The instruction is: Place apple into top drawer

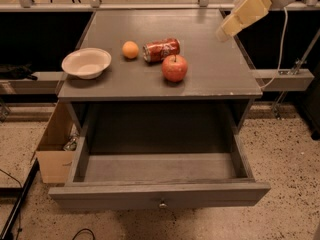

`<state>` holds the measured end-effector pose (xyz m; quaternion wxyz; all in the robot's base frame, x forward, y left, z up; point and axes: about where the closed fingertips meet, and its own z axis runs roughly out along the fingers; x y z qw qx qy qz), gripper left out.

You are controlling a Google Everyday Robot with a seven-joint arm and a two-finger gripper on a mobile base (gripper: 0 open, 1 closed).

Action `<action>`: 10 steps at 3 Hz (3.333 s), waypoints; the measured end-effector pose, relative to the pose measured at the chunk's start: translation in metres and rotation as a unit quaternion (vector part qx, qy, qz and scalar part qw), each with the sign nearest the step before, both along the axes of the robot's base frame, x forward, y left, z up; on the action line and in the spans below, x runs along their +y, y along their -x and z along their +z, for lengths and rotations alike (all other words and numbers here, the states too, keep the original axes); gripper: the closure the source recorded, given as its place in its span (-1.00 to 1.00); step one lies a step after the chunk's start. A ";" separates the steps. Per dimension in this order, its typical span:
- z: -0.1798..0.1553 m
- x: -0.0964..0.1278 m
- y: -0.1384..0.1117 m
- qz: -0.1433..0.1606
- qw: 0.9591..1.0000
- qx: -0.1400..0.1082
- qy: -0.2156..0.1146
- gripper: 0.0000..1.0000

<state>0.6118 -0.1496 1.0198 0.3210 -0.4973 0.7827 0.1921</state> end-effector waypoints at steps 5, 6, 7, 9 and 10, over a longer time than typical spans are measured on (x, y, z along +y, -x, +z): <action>-0.077 0.019 -0.082 -0.138 0.989 -0.018 -0.056 -1.00; -0.092 0.043 -0.099 -0.141 0.988 -0.019 -0.056 -1.00; -0.109 0.065 -0.106 -0.138 0.989 -0.015 -0.054 -1.00; -0.162 0.101 -0.092 -0.131 0.991 0.015 -0.035 -1.00; -0.163 0.101 -0.092 -0.131 0.991 0.016 -0.034 -1.00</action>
Offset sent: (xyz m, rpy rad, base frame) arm 0.0023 -0.0331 -0.0226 0.0909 -0.1054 -0.1986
